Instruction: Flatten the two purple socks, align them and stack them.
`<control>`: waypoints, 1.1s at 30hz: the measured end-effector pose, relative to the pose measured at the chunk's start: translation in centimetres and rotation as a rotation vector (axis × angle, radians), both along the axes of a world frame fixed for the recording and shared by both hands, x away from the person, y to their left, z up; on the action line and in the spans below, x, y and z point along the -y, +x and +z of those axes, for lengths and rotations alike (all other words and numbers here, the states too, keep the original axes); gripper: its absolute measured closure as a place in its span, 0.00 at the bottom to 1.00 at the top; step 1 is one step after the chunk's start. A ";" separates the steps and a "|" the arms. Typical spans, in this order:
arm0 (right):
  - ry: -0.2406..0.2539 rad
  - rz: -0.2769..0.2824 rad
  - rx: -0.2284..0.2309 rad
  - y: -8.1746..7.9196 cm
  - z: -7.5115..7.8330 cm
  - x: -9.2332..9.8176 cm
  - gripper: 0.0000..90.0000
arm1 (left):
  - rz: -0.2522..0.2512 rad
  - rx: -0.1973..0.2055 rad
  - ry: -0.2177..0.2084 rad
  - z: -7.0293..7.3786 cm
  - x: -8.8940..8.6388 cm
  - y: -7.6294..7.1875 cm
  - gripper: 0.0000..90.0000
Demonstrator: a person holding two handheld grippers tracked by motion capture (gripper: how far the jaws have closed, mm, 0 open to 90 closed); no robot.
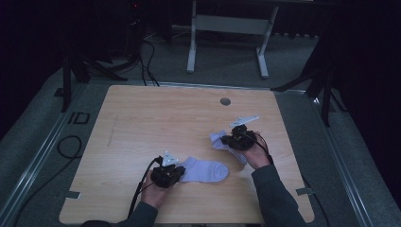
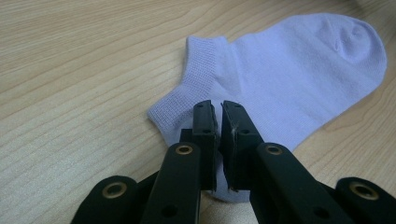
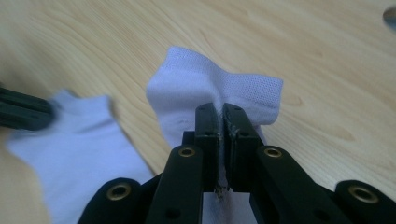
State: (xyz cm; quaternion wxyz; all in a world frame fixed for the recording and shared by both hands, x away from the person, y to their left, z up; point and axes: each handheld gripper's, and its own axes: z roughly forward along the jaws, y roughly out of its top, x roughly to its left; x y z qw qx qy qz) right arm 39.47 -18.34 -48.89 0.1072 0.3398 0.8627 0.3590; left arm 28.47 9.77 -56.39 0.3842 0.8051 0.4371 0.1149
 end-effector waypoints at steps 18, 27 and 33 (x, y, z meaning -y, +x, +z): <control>0.114 0.077 0.102 -4.2 3.8 0.4 0.95 | 0.020 0.027 -0.004 0.4 0.1 -0.5 0.96; 0.120 0.115 0.105 -5.0 3.6 -0.5 0.95 | 0.021 0.012 0.002 0.3 0.1 -0.7 1.00; 0.085 0.140 0.102 -5.5 2.8 -1.6 0.95 | 0.024 -0.005 0.005 0.1 0.1 -0.6 1.00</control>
